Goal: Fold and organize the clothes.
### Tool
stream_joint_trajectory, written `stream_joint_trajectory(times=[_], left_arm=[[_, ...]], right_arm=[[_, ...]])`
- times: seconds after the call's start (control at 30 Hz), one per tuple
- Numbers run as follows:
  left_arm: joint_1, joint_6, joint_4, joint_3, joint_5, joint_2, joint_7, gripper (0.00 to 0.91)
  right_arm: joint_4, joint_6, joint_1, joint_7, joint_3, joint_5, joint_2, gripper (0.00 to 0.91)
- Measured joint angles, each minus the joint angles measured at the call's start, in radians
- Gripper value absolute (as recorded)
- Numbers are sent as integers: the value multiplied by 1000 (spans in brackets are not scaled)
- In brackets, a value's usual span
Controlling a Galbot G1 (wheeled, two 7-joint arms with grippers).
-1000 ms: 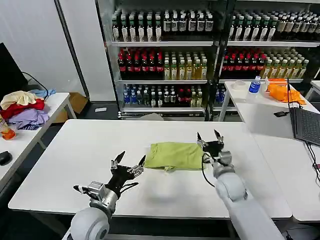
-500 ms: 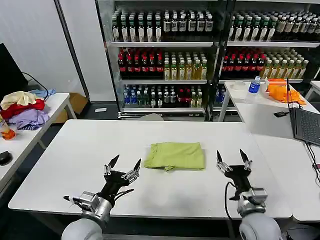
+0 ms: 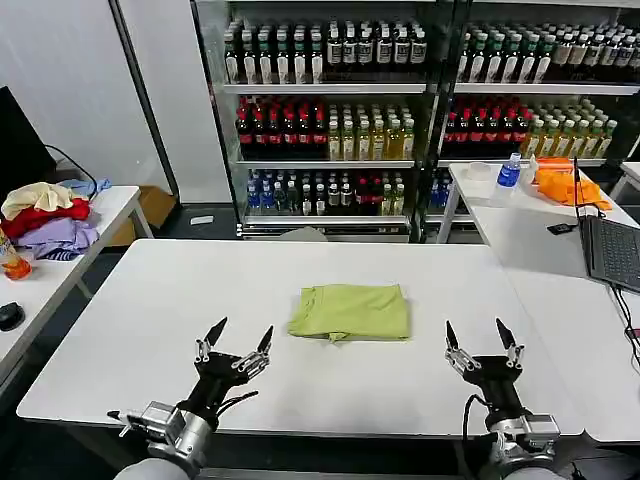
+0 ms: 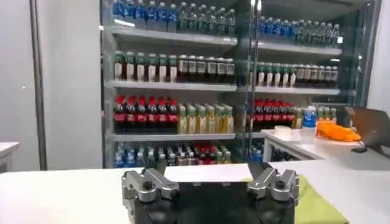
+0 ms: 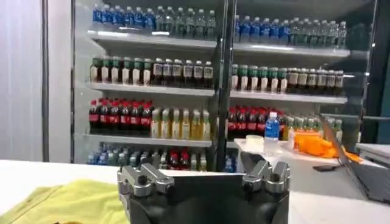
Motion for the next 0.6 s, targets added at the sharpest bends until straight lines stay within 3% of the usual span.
stream_joint_trajectory(times=[0.6], left_arm=[[64,6,-41,-44,23,-19,6,907]], right_arm=[[49,2,-25,18,1,-51,14,907]])
